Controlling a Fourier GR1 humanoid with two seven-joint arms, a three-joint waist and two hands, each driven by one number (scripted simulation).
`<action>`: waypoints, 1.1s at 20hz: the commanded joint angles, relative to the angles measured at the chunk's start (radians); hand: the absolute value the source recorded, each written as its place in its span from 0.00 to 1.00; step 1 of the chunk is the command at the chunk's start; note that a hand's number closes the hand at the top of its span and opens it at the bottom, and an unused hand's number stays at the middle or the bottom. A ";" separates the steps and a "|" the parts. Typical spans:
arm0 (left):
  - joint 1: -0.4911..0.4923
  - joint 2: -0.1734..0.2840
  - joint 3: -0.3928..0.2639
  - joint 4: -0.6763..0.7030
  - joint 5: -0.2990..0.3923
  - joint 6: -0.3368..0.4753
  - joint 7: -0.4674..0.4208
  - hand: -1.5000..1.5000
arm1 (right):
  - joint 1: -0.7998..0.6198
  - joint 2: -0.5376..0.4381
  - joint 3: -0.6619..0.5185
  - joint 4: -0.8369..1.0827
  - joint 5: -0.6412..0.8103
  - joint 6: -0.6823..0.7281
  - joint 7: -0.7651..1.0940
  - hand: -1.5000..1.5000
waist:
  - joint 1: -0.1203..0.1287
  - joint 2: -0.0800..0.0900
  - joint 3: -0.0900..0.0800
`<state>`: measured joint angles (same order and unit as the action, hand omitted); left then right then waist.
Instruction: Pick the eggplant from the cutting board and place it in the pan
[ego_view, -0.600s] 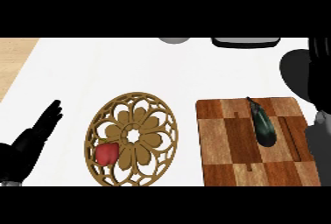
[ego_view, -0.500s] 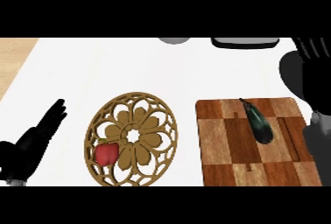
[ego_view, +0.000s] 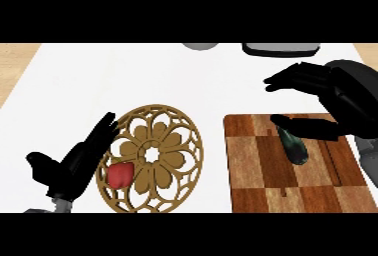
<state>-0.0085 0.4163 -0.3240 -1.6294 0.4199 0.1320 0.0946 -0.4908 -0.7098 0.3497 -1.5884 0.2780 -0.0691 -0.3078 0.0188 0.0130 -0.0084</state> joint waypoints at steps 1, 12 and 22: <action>-0.045 -0.070 -0.015 0.058 0.031 -0.017 0.005 0.50 | 0.016 0.017 0.088 0.048 0.202 -0.105 -0.189 0.00 | -0.011 -0.003 0.009; -0.061 -0.104 -0.025 0.059 0.007 0.039 0.044 0.50 | -0.056 -0.164 0.398 0.061 0.827 0.199 0.332 0.00 | -0.016 -0.028 0.000; -0.074 -0.118 -0.010 0.088 0.010 0.033 0.043 0.50 | 0.011 0.106 0.663 0.026 1.092 0.793 0.818 0.00 | -0.029 -0.022 0.005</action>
<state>-0.0902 0.3100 -0.3369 -1.5507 0.4365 0.1548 0.1472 -0.5267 -0.6887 0.9264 -1.5495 1.2836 0.5320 0.3487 -0.0016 -0.0091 -0.0054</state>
